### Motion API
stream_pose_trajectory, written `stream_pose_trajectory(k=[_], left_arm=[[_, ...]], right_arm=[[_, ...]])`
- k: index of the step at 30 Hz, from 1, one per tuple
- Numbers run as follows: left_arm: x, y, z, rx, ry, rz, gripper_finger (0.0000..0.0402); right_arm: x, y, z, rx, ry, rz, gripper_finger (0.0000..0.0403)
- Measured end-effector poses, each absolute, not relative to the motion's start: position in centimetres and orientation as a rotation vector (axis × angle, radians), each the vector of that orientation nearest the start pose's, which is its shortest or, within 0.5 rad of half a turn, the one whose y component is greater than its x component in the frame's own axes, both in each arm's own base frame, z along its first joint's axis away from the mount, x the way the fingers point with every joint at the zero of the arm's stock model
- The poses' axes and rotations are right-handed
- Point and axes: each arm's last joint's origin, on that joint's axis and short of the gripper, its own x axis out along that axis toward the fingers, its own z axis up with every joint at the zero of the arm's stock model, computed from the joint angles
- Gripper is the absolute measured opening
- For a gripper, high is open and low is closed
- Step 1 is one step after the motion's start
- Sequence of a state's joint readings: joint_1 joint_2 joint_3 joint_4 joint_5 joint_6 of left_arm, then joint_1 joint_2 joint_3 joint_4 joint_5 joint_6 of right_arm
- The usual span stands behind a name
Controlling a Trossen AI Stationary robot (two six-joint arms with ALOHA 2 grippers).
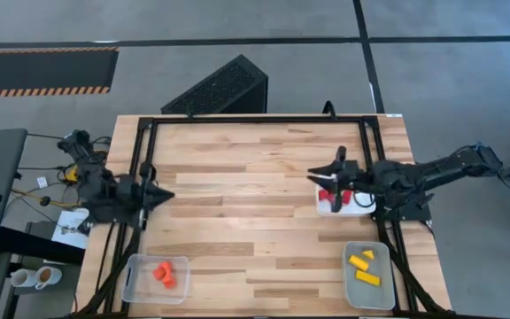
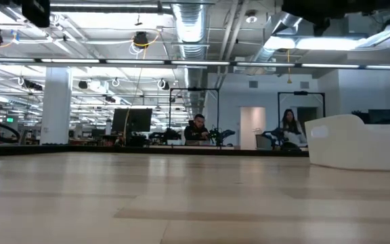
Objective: Sort & place blocks by color
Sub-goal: Return to Home Position
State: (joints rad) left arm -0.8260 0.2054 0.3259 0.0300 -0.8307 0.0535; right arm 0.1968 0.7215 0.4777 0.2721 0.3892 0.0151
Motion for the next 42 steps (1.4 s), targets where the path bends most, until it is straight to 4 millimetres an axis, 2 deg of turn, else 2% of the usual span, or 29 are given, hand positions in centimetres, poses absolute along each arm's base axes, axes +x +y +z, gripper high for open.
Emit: stream_pose_trajectory(k=[8, 13, 17, 25, 29, 37, 42], left_arm=[[6.2, -2.7, 24.3, 0.017, -0.135, 0.038, 0.0], [6.5, -2.5, 23.2, 0.076, -0.067, 0.095, 0.0], [7.1, -2.6, 22.1, 0.074, -0.055, 0.067, 0.0], [8.6, -2.6, 19.2, -0.002, -0.084, 0.006, 0.0], [9.2, -2.6, 17.9, -0.034, -0.122, -0.055, 0.0], [9.1, -2.9, 18.3, -0.077, -0.165, -0.244, 0.0], [9.0, -2.8, 18.7, -0.087, -0.166, -0.241, 0.0]], right_arm=[[13.3, 0.9, 26.0, 0.01, -0.102, -0.222, 0.0066], [11.5, 0.4, 24.3, -0.016, -0.16, -0.246, 0.0054], [10.6, -0.1, 22.4, -0.011, -0.178, -0.281, 0.0044], [10.2, -0.9, 18.4, 0.007, -0.154, -0.35, 0.0006], [10.2, -1.1, 17.7, 0.035, -0.104, -0.365, 0.001], [10.1, -1.7, 16.6, 0.042, 0.008, -0.515, 0.0015], [10.0, -1.9, 16.5, 0.04, 0.013, -0.529, 0.0022]])
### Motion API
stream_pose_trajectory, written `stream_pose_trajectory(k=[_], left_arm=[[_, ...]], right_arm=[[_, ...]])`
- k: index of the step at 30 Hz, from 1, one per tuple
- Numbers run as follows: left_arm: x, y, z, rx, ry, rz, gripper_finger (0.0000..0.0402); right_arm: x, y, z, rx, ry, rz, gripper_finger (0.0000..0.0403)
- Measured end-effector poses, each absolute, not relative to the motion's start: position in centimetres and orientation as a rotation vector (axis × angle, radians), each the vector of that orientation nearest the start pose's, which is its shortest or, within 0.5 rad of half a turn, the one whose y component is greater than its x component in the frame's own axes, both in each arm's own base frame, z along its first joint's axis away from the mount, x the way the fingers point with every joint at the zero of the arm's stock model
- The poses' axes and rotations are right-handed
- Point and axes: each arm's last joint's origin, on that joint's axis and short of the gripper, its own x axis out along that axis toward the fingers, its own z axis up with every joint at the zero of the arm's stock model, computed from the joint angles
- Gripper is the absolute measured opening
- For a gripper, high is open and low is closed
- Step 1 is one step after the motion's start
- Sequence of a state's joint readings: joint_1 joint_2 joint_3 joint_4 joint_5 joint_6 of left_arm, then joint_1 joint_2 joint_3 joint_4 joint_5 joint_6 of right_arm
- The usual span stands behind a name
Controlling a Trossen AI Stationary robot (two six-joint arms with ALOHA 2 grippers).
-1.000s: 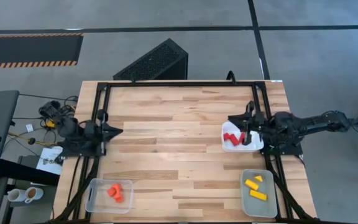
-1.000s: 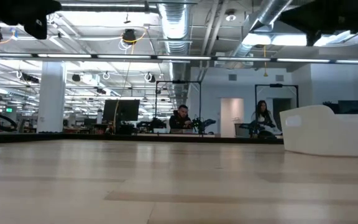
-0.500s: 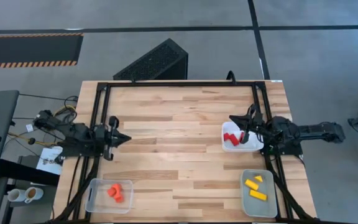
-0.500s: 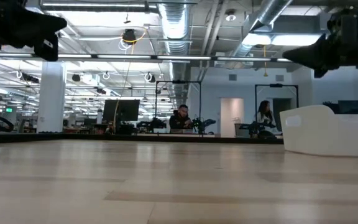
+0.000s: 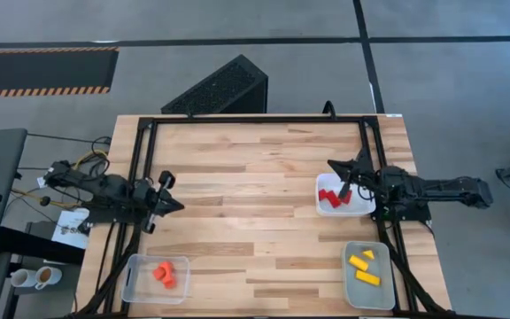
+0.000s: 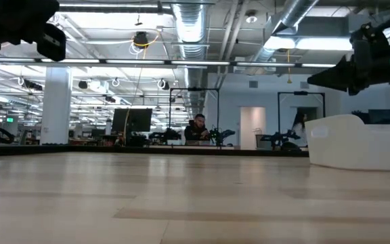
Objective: Sort & place blocks by color
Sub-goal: Return to Home Position
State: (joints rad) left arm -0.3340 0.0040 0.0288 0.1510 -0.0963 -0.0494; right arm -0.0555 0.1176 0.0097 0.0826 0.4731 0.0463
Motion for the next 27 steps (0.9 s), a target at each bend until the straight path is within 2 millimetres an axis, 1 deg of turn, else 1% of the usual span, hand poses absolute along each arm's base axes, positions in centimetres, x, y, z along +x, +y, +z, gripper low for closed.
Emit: stream_pose_trajectory(k=[7, 14, 27], left_arm=[[9.1, -2.6, 18.6, -0.074, -0.15, -0.169, 0.0], [9.2, -2.7, 17.3, -0.047, -0.016, -0.159, 0.0], [9.3, -2.7, 17.2, -0.05, -0.001, -0.165, 0.0]], right_arm=[[10.0, -1.9, 16.5, 0.039, 0.016, -0.528, 0.0031], [10.0, -1.9, 16.5, 0.038, 0.017, -0.527, 0.0027], [10.0, -1.9, 16.6, 0.04, 0.01, -0.528, 0.0027]])
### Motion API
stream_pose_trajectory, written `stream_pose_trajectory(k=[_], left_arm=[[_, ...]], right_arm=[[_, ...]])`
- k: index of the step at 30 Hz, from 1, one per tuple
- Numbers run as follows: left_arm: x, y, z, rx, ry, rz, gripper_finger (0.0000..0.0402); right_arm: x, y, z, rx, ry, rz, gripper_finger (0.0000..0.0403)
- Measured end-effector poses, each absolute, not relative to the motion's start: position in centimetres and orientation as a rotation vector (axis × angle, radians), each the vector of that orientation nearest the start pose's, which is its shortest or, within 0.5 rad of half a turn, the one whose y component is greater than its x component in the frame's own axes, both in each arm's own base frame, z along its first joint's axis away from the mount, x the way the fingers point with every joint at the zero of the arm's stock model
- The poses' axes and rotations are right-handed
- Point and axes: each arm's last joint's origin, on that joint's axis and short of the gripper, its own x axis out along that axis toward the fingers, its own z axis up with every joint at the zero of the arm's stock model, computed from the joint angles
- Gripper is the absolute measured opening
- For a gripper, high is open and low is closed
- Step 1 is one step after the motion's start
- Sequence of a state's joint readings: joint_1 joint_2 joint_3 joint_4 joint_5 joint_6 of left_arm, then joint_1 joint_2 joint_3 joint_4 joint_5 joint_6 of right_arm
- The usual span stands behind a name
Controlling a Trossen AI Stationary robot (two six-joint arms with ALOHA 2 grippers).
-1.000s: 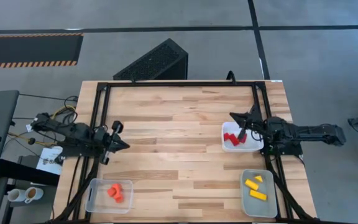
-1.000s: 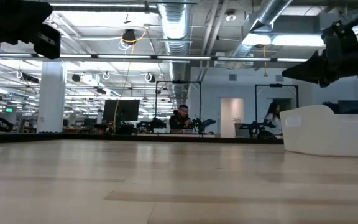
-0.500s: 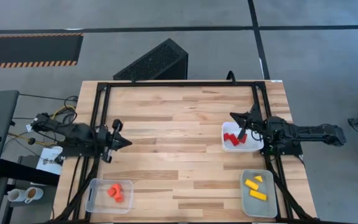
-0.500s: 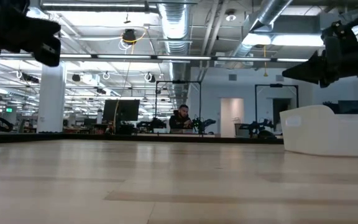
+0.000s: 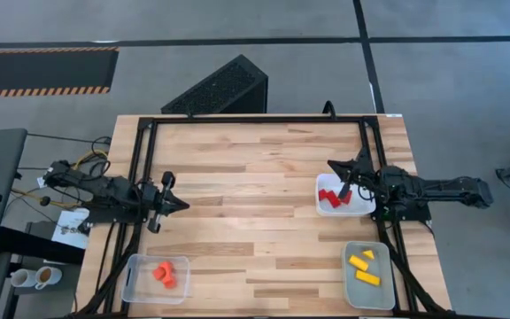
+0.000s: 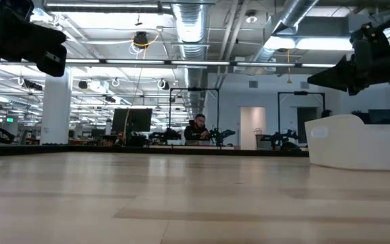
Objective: Sort & place blocks by color
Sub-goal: Return to Home Position
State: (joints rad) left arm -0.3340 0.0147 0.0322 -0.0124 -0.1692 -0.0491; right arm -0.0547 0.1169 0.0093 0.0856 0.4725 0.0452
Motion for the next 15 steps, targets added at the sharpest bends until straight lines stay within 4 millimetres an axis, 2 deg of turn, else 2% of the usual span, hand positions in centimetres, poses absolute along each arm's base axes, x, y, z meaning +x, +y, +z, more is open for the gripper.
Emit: stream_pose_trajectory(k=[15], left_arm=[[9.25, -2.69, 17.21, -0.051, -0.001, -0.165, 0.0]], right_arm=[[10.05, -1.87, 16.57, 0.04, 0.009, -0.528, 0.0028]])
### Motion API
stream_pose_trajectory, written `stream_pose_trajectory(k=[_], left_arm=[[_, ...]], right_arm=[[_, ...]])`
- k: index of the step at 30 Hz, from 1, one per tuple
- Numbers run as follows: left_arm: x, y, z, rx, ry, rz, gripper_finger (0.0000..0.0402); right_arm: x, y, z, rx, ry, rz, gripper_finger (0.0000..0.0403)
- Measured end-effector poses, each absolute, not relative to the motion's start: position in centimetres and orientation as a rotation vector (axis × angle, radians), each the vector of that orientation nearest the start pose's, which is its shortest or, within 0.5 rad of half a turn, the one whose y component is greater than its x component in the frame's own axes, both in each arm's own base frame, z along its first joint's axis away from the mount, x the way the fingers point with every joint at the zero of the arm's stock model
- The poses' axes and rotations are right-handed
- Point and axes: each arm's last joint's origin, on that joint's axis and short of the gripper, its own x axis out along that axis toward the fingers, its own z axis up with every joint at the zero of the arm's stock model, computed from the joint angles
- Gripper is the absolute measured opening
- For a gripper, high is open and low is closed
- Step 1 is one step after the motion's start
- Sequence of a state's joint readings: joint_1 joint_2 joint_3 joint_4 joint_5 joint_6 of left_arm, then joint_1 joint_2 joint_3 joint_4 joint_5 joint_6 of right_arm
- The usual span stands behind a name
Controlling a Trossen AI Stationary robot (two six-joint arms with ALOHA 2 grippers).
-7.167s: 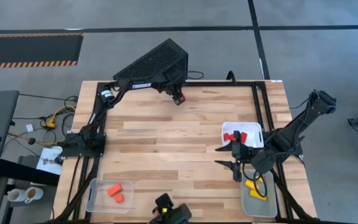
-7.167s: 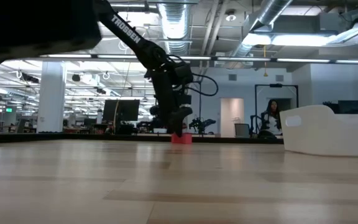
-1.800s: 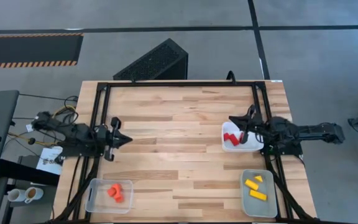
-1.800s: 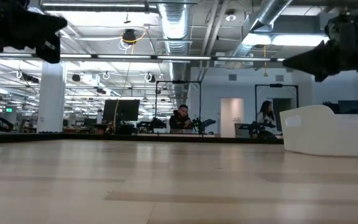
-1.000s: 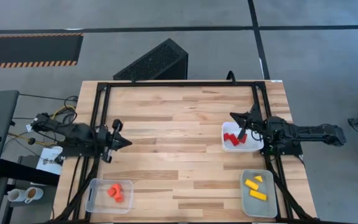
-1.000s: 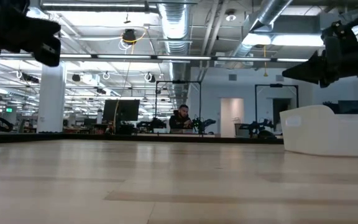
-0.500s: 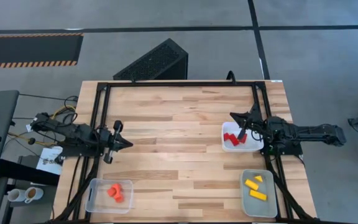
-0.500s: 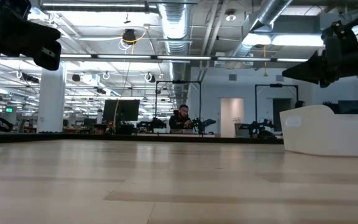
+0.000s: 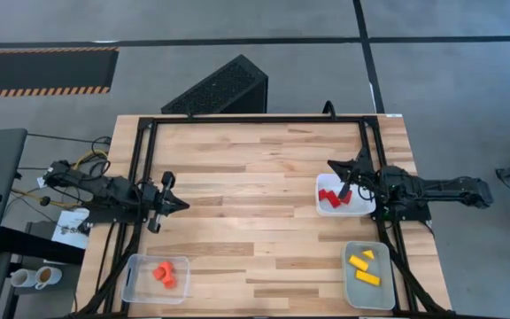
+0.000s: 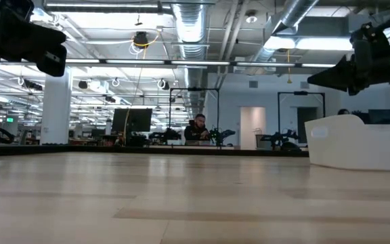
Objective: Sort & place blocks by color
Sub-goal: Return to Home Position
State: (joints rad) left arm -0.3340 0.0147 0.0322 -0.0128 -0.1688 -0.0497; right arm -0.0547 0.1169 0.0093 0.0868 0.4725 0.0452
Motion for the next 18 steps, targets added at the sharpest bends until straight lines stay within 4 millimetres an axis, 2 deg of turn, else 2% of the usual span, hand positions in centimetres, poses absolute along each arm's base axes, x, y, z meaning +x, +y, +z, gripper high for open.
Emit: stream_pose_trajectory(k=[18], left_arm=[[9.25, -2.69, 17.21, -0.042, -0.001, -0.165, 0.0]], right_arm=[[10.05, -1.87, 16.59, 0.04, 0.007, -0.528, 0.0029]])
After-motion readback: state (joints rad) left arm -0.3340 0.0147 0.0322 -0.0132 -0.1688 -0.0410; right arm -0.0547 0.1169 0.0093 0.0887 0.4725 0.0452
